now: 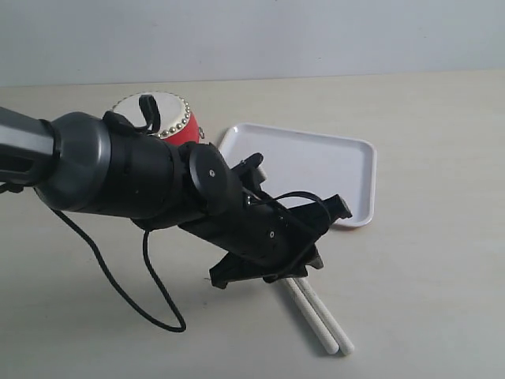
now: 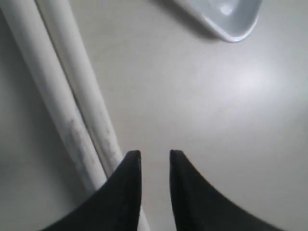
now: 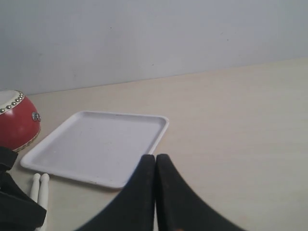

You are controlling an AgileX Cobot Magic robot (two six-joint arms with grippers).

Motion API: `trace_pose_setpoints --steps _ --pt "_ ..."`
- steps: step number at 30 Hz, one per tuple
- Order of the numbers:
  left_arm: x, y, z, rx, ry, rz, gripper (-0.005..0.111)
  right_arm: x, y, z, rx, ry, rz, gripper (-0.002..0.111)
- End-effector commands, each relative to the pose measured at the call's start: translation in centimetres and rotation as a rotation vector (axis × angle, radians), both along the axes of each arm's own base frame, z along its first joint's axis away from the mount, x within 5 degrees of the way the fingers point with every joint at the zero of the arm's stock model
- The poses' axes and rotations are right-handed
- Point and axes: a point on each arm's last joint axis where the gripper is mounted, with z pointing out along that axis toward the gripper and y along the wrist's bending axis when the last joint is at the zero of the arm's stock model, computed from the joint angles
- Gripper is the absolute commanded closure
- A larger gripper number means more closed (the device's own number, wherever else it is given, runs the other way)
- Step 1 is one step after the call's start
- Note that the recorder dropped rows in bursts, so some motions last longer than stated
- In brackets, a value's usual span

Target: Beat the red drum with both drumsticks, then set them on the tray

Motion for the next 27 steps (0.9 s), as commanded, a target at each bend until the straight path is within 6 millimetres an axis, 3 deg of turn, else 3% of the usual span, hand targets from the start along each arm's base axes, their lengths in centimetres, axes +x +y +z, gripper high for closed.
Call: trace_pose_setpoints --steps 1,4,7,22,27 --pt "0.7 -0.6 0.8 -0.029 -0.078 0.028 0.084 0.0 0.0 -0.1 -0.004 -0.008 -0.003 0.108" --pt "0.7 -0.7 0.9 -0.044 -0.057 0.084 0.090 0.0 0.0 -0.1 -0.004 -0.008 -0.003 0.108" --pt "0.9 -0.7 0.9 -0.047 -0.076 0.097 0.107 0.0 0.0 -0.1 -0.004 -0.008 -0.003 0.108" --pt "0.8 -0.9 1.1 -0.045 -0.103 0.101 0.107 0.0 0.0 -0.1 -0.002 -0.008 -0.003 0.108" --pt "0.8 -2.0 2.9 -0.073 -0.397 0.003 0.107 0.0 0.0 -0.1 -0.002 -0.008 -0.003 0.108"
